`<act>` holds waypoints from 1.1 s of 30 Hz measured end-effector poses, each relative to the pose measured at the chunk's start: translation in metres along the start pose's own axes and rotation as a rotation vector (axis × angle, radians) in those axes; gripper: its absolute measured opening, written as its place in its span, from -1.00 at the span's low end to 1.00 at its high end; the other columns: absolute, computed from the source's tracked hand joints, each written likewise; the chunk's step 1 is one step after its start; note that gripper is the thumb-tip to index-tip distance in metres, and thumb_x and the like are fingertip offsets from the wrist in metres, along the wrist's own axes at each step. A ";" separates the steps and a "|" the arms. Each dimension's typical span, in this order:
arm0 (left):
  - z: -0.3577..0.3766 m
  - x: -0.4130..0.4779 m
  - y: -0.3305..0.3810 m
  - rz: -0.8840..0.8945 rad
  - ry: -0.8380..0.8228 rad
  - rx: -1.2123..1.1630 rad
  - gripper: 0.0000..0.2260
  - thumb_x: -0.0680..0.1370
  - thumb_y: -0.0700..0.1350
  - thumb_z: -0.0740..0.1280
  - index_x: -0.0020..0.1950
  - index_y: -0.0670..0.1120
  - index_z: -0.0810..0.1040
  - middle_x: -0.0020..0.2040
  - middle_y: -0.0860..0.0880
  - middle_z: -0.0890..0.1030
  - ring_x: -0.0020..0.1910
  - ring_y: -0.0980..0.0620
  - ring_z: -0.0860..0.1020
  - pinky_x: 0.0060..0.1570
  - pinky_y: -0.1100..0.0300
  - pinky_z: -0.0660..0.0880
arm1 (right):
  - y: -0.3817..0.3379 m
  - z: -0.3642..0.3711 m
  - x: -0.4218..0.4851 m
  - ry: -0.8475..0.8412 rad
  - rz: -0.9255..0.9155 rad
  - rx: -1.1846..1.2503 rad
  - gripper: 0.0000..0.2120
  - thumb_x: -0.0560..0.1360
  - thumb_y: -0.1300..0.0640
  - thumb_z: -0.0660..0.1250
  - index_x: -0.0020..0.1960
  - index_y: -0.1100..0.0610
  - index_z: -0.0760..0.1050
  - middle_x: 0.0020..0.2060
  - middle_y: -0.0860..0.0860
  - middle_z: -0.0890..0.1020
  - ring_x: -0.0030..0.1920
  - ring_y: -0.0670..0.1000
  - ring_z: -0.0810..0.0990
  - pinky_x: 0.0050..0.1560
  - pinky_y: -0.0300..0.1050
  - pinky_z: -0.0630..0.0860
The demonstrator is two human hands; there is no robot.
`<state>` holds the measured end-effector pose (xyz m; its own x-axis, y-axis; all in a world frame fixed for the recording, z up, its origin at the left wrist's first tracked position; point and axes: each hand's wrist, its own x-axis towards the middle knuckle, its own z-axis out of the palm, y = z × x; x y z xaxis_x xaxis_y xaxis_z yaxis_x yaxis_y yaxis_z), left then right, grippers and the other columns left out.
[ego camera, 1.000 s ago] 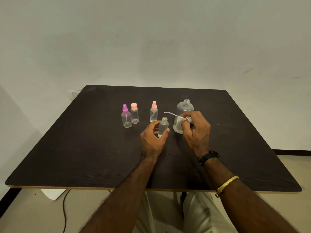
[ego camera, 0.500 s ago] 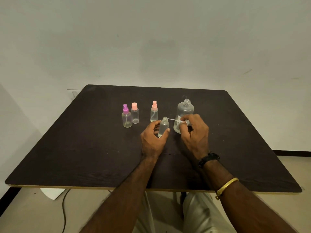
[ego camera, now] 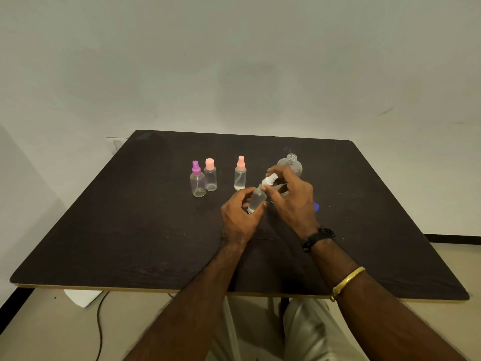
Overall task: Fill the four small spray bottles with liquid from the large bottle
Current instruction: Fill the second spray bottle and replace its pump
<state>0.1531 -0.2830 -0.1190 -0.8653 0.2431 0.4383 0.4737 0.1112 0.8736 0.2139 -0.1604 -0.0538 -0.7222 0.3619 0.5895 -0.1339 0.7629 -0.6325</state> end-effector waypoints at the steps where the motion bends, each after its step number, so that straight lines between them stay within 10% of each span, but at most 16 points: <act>1: -0.001 0.000 0.000 0.006 0.005 -0.003 -0.63 0.47 -0.02 0.57 0.24 -0.07 0.64 0.07 0.05 0.70 0.00 0.19 0.66 -0.02 0.33 0.62 | 0.000 0.001 0.000 -0.024 -0.011 -0.002 -0.69 0.49 0.15 0.51 0.21 0.06 0.57 0.08 -0.08 0.66 0.04 -0.14 0.64 0.08 -0.18 0.63; 8: 0.000 0.000 -0.001 0.020 0.013 0.006 -0.64 0.47 -0.02 0.58 0.23 -0.05 0.64 0.05 0.06 0.70 -0.02 0.21 0.66 -0.04 0.34 0.61 | 0.005 0.004 0.001 -0.141 0.034 0.006 -0.66 0.59 0.17 0.39 0.36 0.05 0.56 0.24 -0.03 0.65 0.22 -0.12 0.59 0.28 -0.21 0.53; 13: -0.001 -0.001 0.000 0.060 0.017 0.024 -0.65 0.47 -0.02 0.57 0.22 -0.06 0.65 0.05 0.08 0.68 -0.04 0.20 0.64 -0.05 0.36 0.59 | 0.005 0.006 0.004 -0.062 -0.004 -0.155 -0.75 0.50 -0.06 0.49 0.09 0.03 0.58 -0.14 -0.12 0.62 -0.17 -0.16 0.57 -0.10 -0.19 0.58; 19: 0.001 0.001 -0.003 0.042 0.023 -0.015 -0.67 0.50 -0.05 0.54 0.23 -0.09 0.65 0.07 0.03 0.71 0.00 0.15 0.68 -0.01 0.22 0.65 | 0.003 0.008 0.000 -0.115 0.012 -0.032 -0.56 0.53 0.04 0.39 0.40 -0.01 0.48 0.19 -0.09 0.63 0.10 -0.13 0.61 0.16 -0.12 0.60; 25: 0.000 0.000 -0.001 0.062 0.026 0.020 -0.67 0.48 -0.04 0.55 0.21 -0.05 0.66 0.00 0.06 0.70 -0.08 0.15 0.64 -0.10 0.38 0.57 | 0.005 0.010 0.003 -0.064 0.058 -0.155 -0.73 0.48 -0.05 0.51 0.08 0.03 0.54 -0.13 -0.10 0.61 -0.14 -0.11 0.58 -0.07 -0.09 0.61; 33: 0.001 0.001 -0.004 0.045 0.020 0.007 -0.66 0.49 -0.05 0.54 0.24 -0.07 0.64 0.07 0.06 0.70 0.00 0.16 0.66 0.00 0.24 0.64 | 0.002 0.011 0.001 -0.121 0.065 -0.057 -0.66 0.50 0.00 0.42 0.26 -0.01 0.57 0.02 -0.12 0.66 -0.05 -0.09 0.65 0.01 -0.06 0.66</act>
<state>0.1509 -0.2827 -0.1221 -0.8462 0.2289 0.4812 0.5133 0.1077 0.8514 0.2052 -0.1639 -0.0601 -0.8052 0.3464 0.4813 -0.0484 0.7705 -0.6355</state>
